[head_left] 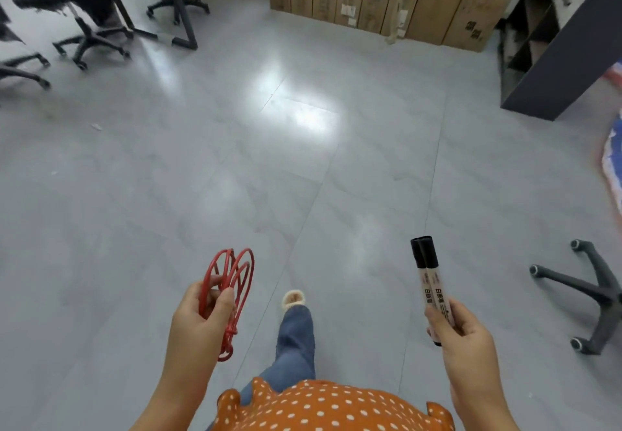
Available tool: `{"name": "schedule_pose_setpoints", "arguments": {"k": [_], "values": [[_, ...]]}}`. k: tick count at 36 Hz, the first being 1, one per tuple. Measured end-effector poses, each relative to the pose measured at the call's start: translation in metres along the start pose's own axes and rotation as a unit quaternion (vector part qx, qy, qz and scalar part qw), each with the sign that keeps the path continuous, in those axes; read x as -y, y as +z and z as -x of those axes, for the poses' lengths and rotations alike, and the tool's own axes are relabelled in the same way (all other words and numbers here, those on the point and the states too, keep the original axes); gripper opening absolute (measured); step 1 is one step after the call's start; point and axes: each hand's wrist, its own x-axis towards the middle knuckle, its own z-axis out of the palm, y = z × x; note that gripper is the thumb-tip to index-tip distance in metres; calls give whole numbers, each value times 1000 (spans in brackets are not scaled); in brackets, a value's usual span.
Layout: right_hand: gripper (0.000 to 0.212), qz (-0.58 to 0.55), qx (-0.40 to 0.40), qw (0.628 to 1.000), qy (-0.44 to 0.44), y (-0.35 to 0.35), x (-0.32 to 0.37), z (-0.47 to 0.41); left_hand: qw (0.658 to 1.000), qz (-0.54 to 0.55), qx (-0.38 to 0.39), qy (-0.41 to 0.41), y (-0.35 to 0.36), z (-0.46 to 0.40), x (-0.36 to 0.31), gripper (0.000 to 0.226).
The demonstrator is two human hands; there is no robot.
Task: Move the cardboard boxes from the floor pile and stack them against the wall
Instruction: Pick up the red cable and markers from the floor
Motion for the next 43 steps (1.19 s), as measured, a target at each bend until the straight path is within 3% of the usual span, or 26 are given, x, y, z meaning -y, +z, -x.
{"name": "schedule_pose_setpoints", "arguments": {"k": [11, 17, 22, 34, 43], "values": [[10, -7, 11, 1000, -23, 102, 114, -155, 998, 15, 30, 50, 48, -184, -113, 18], [10, 11, 21, 1000, -9, 141, 155, -224, 999, 22, 21, 24, 72, -256, -144, 16], [15, 39, 33, 999, -9, 171, 179, -304, 1000, 20, -14, -9, 102, -322, -159, 9], [10, 78, 116, 988, -63, 242, 297, -533, 992, 63, -106, -28, 201, -492, -244, 16], [13, 120, 170, 977, -39, 322, 342, -651, 983, 57, -161, -60, 233, -606, -281, 9]]}}
